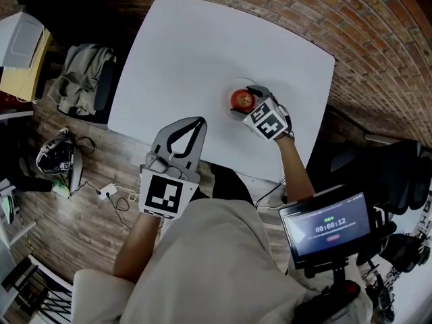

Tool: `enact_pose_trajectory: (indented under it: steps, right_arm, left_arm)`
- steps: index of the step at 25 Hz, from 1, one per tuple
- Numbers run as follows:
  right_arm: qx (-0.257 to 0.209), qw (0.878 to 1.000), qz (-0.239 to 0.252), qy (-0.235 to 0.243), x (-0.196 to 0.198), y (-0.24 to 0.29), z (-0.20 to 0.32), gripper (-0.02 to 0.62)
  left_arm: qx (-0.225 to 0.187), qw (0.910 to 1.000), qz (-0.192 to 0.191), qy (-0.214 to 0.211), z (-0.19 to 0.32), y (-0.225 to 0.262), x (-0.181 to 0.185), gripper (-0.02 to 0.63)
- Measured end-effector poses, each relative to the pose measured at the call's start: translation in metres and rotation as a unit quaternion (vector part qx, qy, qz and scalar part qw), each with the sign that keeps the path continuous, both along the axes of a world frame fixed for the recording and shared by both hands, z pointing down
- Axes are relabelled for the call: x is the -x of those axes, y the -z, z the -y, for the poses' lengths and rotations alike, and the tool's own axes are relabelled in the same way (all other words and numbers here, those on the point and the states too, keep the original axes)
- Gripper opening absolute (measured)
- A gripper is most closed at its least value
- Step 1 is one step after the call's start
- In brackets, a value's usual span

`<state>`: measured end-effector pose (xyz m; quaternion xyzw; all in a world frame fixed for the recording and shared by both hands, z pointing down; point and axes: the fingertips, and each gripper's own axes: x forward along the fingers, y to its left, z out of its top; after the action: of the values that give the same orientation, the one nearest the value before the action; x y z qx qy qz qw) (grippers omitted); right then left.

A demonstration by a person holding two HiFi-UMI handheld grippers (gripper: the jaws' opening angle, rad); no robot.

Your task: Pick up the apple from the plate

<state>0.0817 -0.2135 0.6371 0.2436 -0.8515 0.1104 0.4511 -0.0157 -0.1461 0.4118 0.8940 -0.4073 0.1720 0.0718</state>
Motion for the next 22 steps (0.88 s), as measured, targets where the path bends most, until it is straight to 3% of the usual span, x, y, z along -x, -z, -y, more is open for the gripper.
enact_pose_trajectory:
  steps: [22]
  right_arm:
    - [0.006,1.0,0.002,-0.011,-0.0058,0.001,0.0011,0.357]
  left_arm:
    - [-0.003,1.0,0.002,-0.005,-0.0013,-0.002,-0.0019,0.005]
